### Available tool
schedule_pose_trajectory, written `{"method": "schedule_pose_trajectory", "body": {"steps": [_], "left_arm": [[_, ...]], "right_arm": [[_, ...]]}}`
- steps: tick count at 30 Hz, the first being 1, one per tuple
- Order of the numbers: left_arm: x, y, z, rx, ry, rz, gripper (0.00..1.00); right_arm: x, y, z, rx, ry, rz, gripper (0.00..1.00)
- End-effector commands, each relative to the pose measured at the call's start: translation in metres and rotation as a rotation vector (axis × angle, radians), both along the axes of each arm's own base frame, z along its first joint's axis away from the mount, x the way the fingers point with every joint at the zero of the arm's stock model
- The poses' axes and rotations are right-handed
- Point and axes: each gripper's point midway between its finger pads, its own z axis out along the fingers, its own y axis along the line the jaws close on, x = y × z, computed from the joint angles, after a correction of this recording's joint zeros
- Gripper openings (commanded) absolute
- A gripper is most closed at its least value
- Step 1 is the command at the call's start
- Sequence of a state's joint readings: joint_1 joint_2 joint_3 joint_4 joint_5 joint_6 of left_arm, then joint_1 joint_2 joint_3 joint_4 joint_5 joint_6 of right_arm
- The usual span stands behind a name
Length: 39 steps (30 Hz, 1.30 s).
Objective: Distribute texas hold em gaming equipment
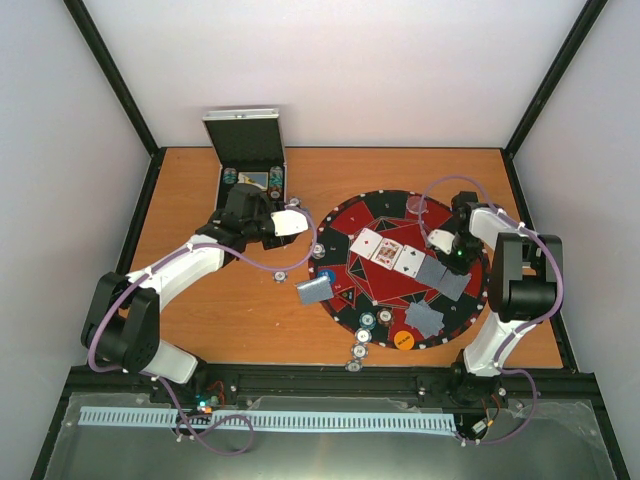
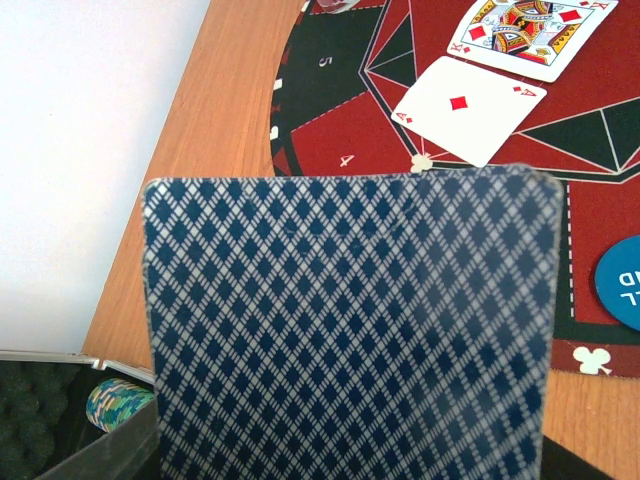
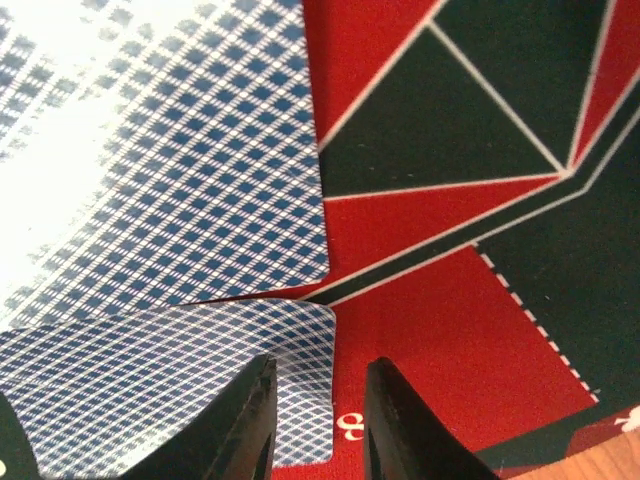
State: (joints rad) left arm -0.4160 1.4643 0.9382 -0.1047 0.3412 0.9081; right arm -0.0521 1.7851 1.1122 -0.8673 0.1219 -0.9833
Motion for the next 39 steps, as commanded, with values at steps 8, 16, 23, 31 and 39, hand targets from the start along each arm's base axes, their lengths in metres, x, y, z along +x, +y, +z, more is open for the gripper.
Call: {"method": "schedule_pose_trajectory", "body": {"steps": [8,16,23,31,39], "left_arm": [[0.008,-0.001,0.012,-0.023,-0.01,0.013,0.53],[0.001,0.008,-0.002,0.002,0.059,0.059,0.52],[-0.006,0.034,-0.03,0.033,0.181,0.114,0.51],[-0.015,0.105,-0.083,0.1,0.264,0.19,0.49],[-0.038,0.121,-0.125,0.205,0.253,0.094,0.55]], "right_arm": [[0.032,-0.024,0.03,-0.133,-0.158,-0.035,0.61],[0.075,-0.032,0.116,-0.244,-0.498,-0.097,1.0],[0.097,-0.012,0.208,-0.188,-0.865,-0.127,1.0],[0.088,0.043,0.227,-0.028,-0.954,0.033,1.0],[0.087,0.049,0.205,-0.123,-0.867,0.082,1.0]]}}
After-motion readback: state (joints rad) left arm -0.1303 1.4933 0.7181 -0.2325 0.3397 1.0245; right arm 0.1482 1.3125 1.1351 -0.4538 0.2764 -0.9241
